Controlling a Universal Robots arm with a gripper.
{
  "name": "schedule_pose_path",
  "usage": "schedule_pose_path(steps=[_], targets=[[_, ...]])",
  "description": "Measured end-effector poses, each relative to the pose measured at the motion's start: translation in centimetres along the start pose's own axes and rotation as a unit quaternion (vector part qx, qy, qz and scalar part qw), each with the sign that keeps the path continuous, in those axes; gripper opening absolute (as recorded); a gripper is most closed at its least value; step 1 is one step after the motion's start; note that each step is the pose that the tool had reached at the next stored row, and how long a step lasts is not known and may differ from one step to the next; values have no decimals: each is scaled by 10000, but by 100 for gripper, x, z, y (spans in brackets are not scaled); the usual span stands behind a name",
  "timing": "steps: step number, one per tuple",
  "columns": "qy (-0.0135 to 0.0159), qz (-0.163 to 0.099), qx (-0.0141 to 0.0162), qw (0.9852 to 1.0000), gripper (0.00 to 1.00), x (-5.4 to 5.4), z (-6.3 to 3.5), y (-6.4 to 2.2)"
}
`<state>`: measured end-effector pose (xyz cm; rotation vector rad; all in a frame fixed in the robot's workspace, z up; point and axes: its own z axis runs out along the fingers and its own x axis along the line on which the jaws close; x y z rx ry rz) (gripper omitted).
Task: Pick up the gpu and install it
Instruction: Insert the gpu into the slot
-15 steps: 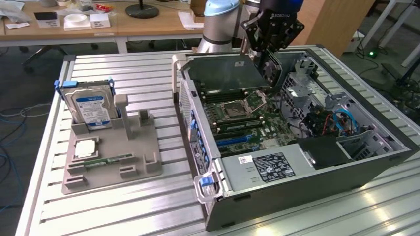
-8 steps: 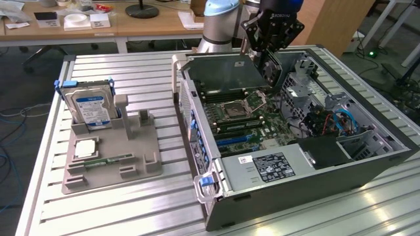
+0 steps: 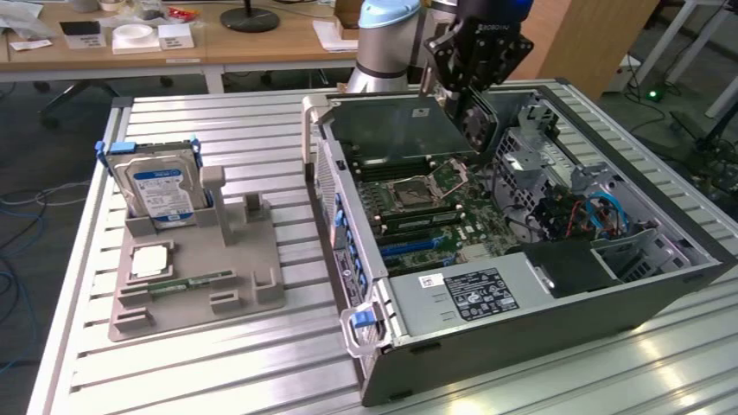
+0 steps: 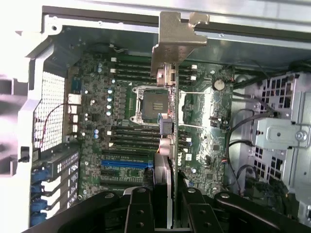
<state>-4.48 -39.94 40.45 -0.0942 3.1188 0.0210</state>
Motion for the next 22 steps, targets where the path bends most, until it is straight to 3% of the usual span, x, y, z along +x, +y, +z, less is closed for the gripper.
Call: schedule_pose_path(steps=[5, 11, 17, 22], targets=[[6, -449, -10, 9990, 27, 0, 2, 0], [12, -939, -20, 9956, 27, 1, 4, 0], [19, -1480, -32, 9890, 27, 0, 8, 0], [25, -1931, -42, 9812, 27, 1, 13, 0]])
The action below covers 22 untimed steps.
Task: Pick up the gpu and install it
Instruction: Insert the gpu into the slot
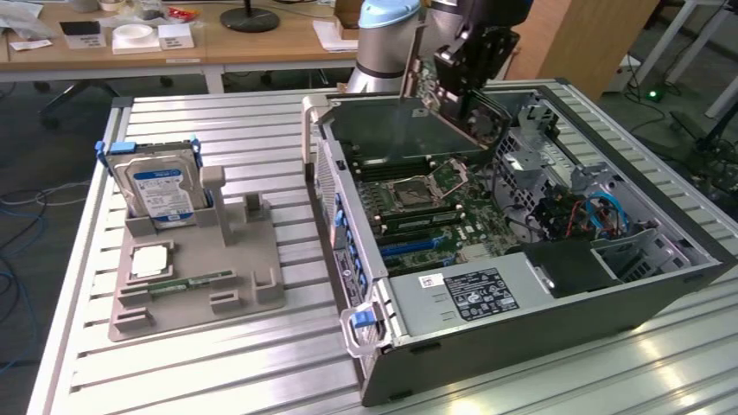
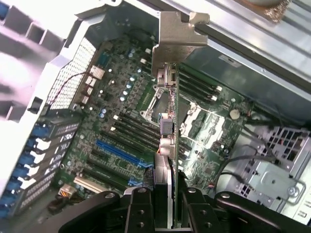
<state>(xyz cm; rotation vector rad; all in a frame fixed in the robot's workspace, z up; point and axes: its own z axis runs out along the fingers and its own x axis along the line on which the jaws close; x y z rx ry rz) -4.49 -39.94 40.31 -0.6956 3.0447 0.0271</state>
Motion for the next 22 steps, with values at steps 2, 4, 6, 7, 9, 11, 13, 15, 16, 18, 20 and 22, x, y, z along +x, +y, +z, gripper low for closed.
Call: schedule_pose_path(steps=[2, 4, 6, 7, 9, 11, 13, 15, 16, 18, 20, 22], targets=[[2, -180, -4, 9998, 27, 0, 2, 0], [5, -359, -7, 9994, 27, 0, 4, 0], [7, -547, -12, 9985, 27, 0, 6, 0], [9, -637, -14, 9980, 27, 0, 7, 0], [11, -816, -17, 9967, 27, 0, 9, 0], [13, -995, -22, 9950, 27, 0, 10, 0], [15, -1180, -25, 9930, 27, 0, 12, 0], [18, -1358, -29, 9907, 27, 0, 13, 0], [19, -1446, -31, 9895, 27, 0, 14, 0], [21, -1624, -35, 9867, 27, 0, 16, 0], [23, -1810, -39, 9835, 27, 0, 18, 0], [26, -1986, -43, 9801, 27, 0, 20, 0]])
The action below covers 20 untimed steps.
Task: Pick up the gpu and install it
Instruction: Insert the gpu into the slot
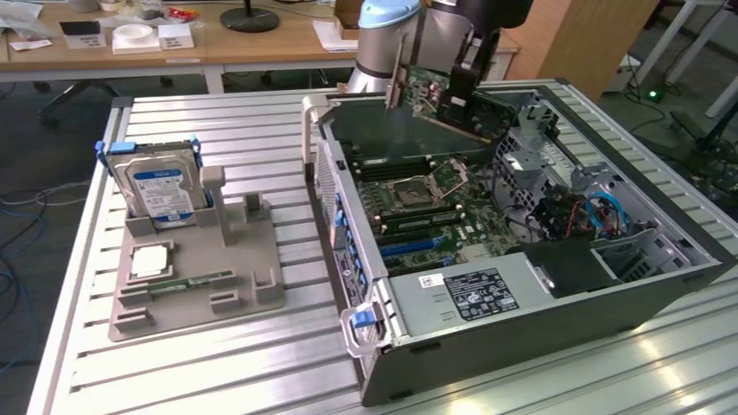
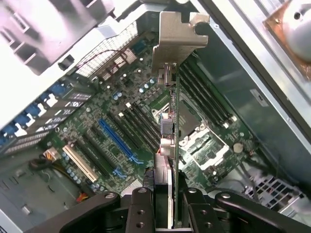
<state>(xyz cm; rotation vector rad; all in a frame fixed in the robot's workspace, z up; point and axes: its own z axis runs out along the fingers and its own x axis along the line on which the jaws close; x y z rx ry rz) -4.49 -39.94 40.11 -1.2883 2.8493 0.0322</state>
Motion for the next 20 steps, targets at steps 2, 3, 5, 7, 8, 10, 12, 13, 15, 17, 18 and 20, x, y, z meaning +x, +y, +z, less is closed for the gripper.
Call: schedule_pose_path(steps=[2, 3, 5, 7, 8, 10, 12, 13, 15, 17, 18, 20], targets=[[2, -180, -4, 9998, 27, 0, 2, 0], [3, -272, -6, 9996, 27, 0, 3, 0], [6, -449, -10, 9990, 27, 0, 5, 0], [8, -636, -14, 9980, 27, 0, 6, 0], [9, -725, -16, 9974, 27, 0, 7, 0], [12, -904, -20, 9959, 27, 0, 8, 0], [14, -1084, -24, 9941, 27, 0, 10, 0], [15, -1171, -26, 9931, 27, 0, 10, 0], [17, -1350, -29, 9908, 27, 0, 12, 0], [19, -1515, -33, 9884, 27, 0, 14, 0], [20, -1595, -35, 9872, 27, 0, 16, 0], [22, -1751, -38, 9845, 27, 0, 18, 0]])
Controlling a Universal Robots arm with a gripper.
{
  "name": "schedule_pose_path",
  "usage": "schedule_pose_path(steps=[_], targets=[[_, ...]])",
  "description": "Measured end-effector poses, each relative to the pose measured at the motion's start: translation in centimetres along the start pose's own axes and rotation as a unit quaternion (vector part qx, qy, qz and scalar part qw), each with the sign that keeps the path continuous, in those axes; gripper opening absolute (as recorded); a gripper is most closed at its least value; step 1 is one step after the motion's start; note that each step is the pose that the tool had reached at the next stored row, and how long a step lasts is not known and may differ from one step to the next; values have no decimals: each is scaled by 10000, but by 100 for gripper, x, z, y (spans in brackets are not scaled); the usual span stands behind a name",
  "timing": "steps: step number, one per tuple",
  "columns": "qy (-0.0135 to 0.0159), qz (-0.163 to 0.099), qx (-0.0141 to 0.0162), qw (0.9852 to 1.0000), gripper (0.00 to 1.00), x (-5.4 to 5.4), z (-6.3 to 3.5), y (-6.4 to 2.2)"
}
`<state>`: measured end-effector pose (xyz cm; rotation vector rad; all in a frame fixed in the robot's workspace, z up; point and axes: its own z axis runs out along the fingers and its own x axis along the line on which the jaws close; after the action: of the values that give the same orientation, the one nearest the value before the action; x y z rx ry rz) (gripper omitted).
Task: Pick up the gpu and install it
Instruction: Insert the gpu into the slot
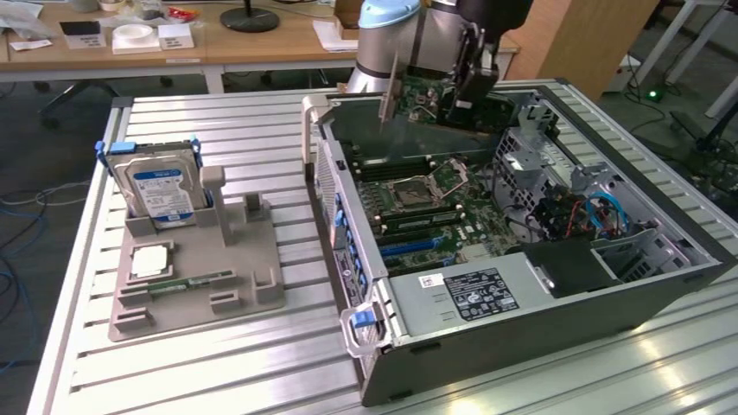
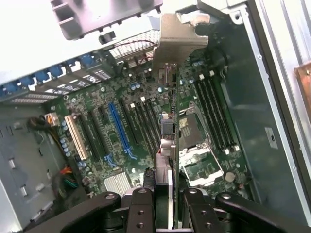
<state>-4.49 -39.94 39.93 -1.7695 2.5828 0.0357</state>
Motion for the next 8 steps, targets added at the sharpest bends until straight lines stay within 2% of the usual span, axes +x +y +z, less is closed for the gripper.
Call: schedule_pose_path(steps=[5, 8], targets=[[2, -392, -9, 9992, 27, 0, 8, 0], [2, -543, -7, 9985, 27, 0, 15, -1]])
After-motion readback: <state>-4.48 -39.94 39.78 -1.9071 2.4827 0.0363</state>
